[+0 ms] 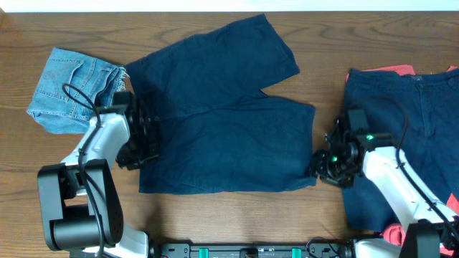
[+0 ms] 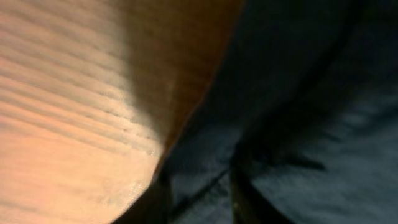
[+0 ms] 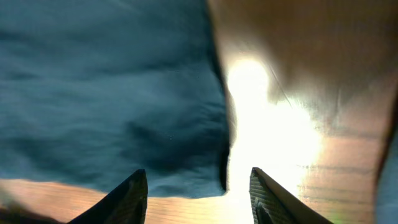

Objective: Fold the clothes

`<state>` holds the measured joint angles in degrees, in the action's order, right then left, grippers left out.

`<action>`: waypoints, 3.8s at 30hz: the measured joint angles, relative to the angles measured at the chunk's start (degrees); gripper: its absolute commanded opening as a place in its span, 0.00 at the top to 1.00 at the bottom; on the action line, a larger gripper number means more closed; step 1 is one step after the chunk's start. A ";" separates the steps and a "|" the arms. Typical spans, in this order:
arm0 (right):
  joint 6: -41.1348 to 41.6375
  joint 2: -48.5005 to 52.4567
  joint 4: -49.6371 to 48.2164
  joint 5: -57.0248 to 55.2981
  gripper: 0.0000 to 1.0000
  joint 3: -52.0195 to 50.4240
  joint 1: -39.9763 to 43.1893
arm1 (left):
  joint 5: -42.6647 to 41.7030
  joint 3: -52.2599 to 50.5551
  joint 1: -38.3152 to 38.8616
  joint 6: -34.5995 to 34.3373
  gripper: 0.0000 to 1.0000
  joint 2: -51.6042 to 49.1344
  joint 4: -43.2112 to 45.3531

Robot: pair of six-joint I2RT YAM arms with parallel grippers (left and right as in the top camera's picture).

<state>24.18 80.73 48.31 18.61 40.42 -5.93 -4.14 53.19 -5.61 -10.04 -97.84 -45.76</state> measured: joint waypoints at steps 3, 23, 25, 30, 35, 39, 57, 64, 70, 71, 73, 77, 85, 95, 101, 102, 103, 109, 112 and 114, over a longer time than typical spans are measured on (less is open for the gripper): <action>0.94 0.04 -5.27 1.90 0.72 -3.91 0.00 | 0.02 -2.08 -0.02 -0.63 0.92 0.55 2.95; 1.84 0.13 7.56 -3.87 0.52 2.69 1.55 | 3.91 -3.58 -5.90 -2.19 0.93 0.98 -0.37; 1.20 0.13 3.82 -4.31 0.57 3.15 2.05 | 3.32 -3.56 -6.03 -2.19 0.91 0.98 -0.59; -1.73 0.17 -14.43 -1.44 0.62 5.25 3.02 | -1.66 -2.62 -6.27 -1.49 0.89 0.92 -3.23; -3.23 1.33 -29.59 -0.02 0.55 5.84 2.78 | -7.28 -0.31 -6.29 0.70 0.89 1.25 -3.58; -3.98 6.10 -35.34 -2.19 0.45 6.03 2.19 | -9.46 0.00 -6.29 1.60 0.78 2.67 -2.38; -1.68 17.75 -52.46 -3.76 0.92 6.03 3.13 | -10.67 -1.86 -6.29 2.60 0.81 2.89 5.20; -0.04 17.70 -54.75 -4.92 0.19 6.05 5.44 | -9.35 -1.86 -6.29 2.60 0.81 2.89 4.83; -1.49 12.41 -43.93 -1.27 0.19 5.97 7.28 | -9.07 -1.66 -6.29 2.78 0.71 4.07 -3.91; -2.03 10.21 -41.53 -0.37 0.19 5.97 7.50 | -9.01 -1.53 -6.29 2.78 0.68 4.79 -5.31; -2.97 5.07 -36.22 1.05 0.18 6.03 7.61 | -8.96 -1.20 -6.29 2.78 0.63 6.60 -8.22; -3.85 -4.72 -24.74 2.73 0.19 6.29 7.61 | -9.01 -0.98 -6.29 2.62 0.55 8.09 -10.69; -4.07 -9.38 -4.33 3.72 0.19 6.36 7.61 | -9.01 -6.69 -6.29 -0.07 0.46 8.04 -6.45; -4.07 -8.00 2.89 3.72 0.22 6.21 7.61 | -8.76 -13.66 -6.32 -8.09 0.79 9.62 0.11; -4.07 -6.95 2.75 3.72 0.23 3.50 7.61 | -9.57 -13.94 -6.34 -9.22 0.94 9.99 1.42; -4.07 -6.75 2.58 3.72 0.24 2.78 7.61 | -9.68 -13.94 -6.36 -9.22 0.94 9.99 1.33; -4.07 -6.56 2.34 3.72 0.25 2.03 7.61 | -9.88 -13.94 -6.36 -9.27 0.94 9.99 1.18; -3.15 -5.42 0.11 3.72 0.40 -2.38 7.61 | -10.58 -13.92 -6.34 -9.27 0.94 9.14 -2.78; -1.03 -5.01 -0.44 3.69 0.43 -4.96 7.61 | -10.54 -13.35 -6.34 -9.27 0.94 8.79 -5.25; 0.15 -4.98 -1.55 3.67 0.42 -6.71 7.58 | -10.51 -12.55 -6.34 -9.27 0.94 8.79 -5.77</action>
<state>24.34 75.75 46.76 22.28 33.71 1.65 -14.66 40.64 -11.94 -19.31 -89.06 -51.53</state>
